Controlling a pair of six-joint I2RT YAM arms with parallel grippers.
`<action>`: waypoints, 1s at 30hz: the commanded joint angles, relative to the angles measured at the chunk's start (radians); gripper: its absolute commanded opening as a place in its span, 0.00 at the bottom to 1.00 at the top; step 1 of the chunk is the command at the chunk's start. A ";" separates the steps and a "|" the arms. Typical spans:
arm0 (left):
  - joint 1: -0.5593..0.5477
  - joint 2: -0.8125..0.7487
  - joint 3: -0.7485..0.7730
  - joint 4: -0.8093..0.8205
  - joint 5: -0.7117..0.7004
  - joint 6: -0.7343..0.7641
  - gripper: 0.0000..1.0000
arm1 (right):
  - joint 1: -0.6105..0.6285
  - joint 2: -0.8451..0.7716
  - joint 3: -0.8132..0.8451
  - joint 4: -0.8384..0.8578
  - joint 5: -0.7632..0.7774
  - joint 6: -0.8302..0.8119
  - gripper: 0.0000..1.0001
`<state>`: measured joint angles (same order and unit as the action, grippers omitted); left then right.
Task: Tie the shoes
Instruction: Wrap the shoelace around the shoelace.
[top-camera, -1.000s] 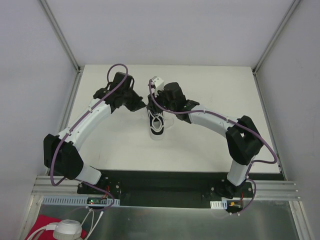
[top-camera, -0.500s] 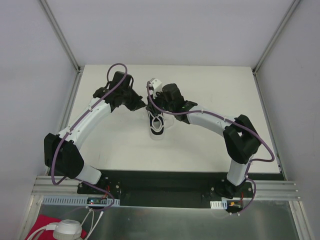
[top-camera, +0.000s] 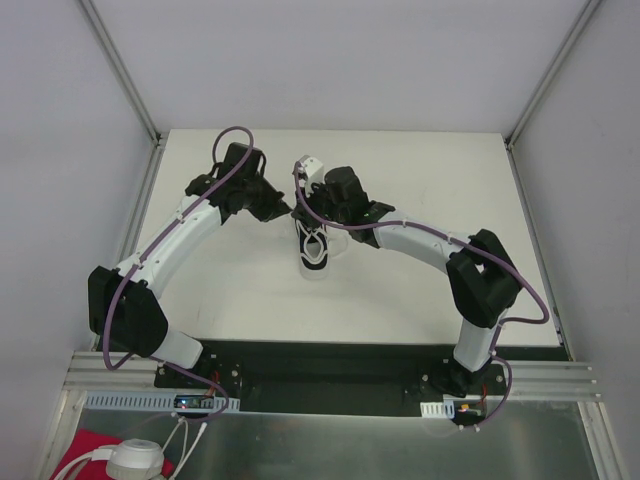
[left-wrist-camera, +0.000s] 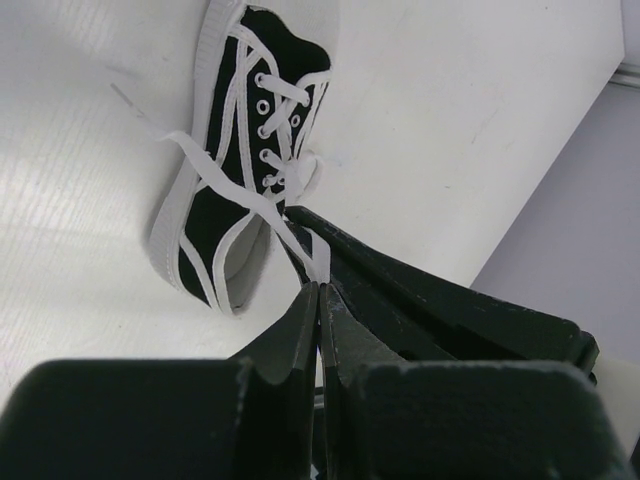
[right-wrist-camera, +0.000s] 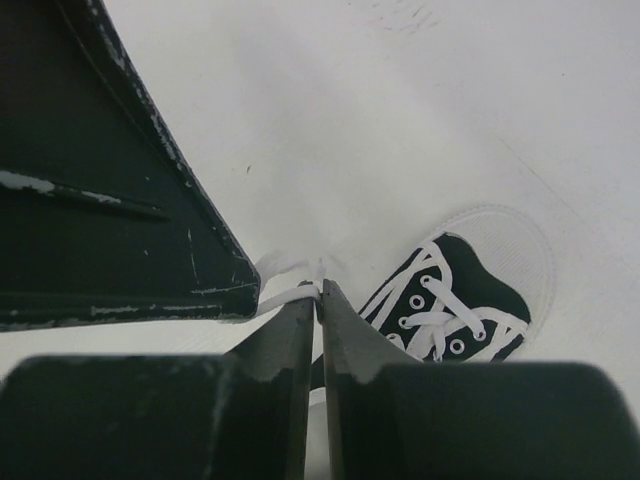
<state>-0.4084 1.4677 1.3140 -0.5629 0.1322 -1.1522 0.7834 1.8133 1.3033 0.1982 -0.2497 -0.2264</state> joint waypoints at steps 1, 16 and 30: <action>0.013 -0.007 -0.001 -0.011 0.014 -0.006 0.00 | 0.007 -0.062 0.008 0.067 -0.019 0.009 0.06; 0.020 -0.012 -0.012 -0.011 0.017 -0.003 0.07 | 0.001 -0.118 -0.070 0.107 0.036 0.025 0.01; 0.051 -0.033 -0.056 -0.011 -0.031 0.009 0.42 | -0.035 -0.141 -0.104 0.135 -0.008 0.076 0.01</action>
<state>-0.3851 1.4670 1.2762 -0.5636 0.1211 -1.1503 0.7563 1.7271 1.1961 0.2626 -0.2253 -0.1795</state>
